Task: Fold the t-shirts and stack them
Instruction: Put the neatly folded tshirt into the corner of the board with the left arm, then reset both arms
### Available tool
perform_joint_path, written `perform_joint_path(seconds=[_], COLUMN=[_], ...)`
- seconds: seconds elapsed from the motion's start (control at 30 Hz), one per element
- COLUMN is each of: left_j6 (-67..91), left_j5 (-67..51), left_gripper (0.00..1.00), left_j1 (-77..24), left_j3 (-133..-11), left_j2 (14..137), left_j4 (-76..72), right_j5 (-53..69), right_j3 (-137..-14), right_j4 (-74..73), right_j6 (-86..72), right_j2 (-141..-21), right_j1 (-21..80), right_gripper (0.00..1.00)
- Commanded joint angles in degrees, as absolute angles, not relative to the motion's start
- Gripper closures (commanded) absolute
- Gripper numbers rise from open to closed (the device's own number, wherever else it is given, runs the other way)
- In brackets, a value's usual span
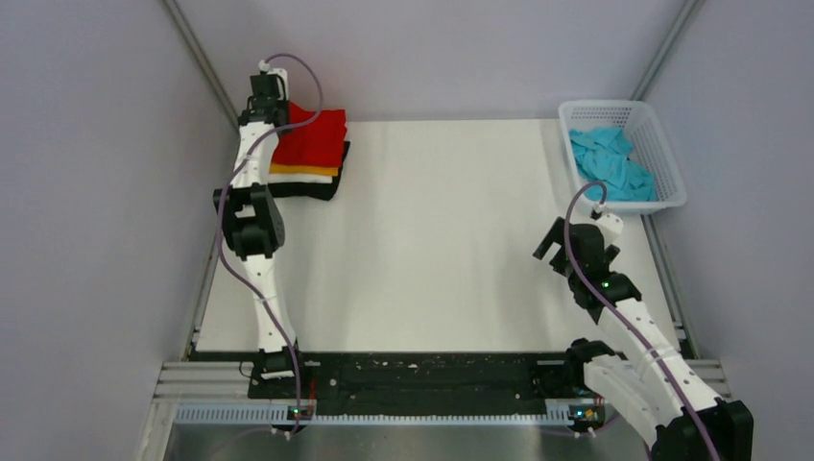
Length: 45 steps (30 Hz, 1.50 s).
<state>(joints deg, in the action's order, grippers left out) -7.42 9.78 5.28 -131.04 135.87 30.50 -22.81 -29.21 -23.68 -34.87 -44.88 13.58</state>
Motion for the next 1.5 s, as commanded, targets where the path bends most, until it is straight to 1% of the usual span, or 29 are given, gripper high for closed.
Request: perform_joint_path(seconds=[0.0,0.1,0.17,0.2,0.23,0.33,0.4,0.53,0.63,0.7,0.77,0.83,0.9,1.0,1.1,1.2,1.3,1.37,1.47], left_j6=[-5.0,-2.4,-0.3,2.0,3.1,6.0,8.1,13.3,17.0,20.8,25.3,28.4,28.4,31.0,34.4,37.7,38.7,39.9,39.3], left_j5=[12.8,20.3,23.7,24.8,25.7,24.2,19.8,9.3,3.6,0.6,-4.6,-7.3,-3.8,9.0,12.7,14.7,20.2,23.8,22.9], left_gripper=[0.87,0.48,0.17,0.05,0.02,0.01,0.01,0.01,0.01,0.01,0.01,0.01,0.01,0.01,0.01,0.01,0.01,0.01,0.01], left_j1=[6.6,7.4,8.1,8.3,8.3,8.1,8.0,7.9,7.7,7.6,7.1,5.1,1.0,-8.2,-14.3,-17.1,-17.2,-17.2,-17.2], left_j3=[-133.7,-133.4,-133.5,-133.3,-133.0,-131.0,-126.9,-115.5,-107.6,-102.9,-94.9,-81.3,-70.5,-59.2,-46.7,-35.7,-29.7,-28.5,-28.5], left_j2=[135.0,135.3,134.2,133.0,131.7,125.9,119.6,107.9,100.2,95.4,89.5,80.4,73.3,64.0,54.3,44.8,38.5,36.3,35.1], left_j4=[26.5,24.4,24.8,25.1,25.6,26.9,26.9,23.9,20.9,21.7,20.8,15.7,13.1,18.2,19.8,21.0,24.5,27.2,27.0], right_j5=[-24.7,-25.0,-25.2,-25.3,-25.3,-24.6,-23.9,-21.9,-21.1,-20.8,-20.4,-18.6,-16.5,-16.5,-17.0,-18.7,-19.0,-19.5,-20.0], right_j3=[-30.5,-30.6,-30.7,-30.8,-30.9,-31.2,-31.2,-31.3,-32.1,-32.4,-32.3,-31.9,-31.7,-31.5,-31.3,-31.1,-31.1,-30.8,-29.7], right_j4=[-23.5,-23.7,-23.9,-24.1,-24.3,-24.9,-25.0,-25.4,-27.3,-28.3,-29.1,-29.6,-30.3,-31.8,-31.9,-32.2,-32.1,-32.1,-31.6], right_j6=[-34.2,-34.0,-33.9,-33.9,-33.9,-33.9,-34.0,-34.1,-34.9,-35.9,-36.6,-35.4,-33.7,-34.4,-35.5,-36.0,-36.8,-37.3,-37.8], right_j2=[-45.3,-45.5,-45.5,-45.4,-45.4,-44.9,-44.3,-42.6,-40.9,-39.3,-37.6,-35.7,-34.7,-34.0,-34.1,-34.5,-34.2,-33.6,-32.4], right_j1=[13.0,13.1,13.1,13.0,13.1,13.0,13.0,13.1,13.1,13.1,13.1,13.0,13.1,13.1,13.1,13.1,13.0,13.1,13.0], right_gripper=[0.01,0.01,0.01,0.01,0.01,0.01,0.01,0.01,0.01,0.01,0.01,0.01,0.01,0.01,0.01,0.01,0.01,0.01,0.01])
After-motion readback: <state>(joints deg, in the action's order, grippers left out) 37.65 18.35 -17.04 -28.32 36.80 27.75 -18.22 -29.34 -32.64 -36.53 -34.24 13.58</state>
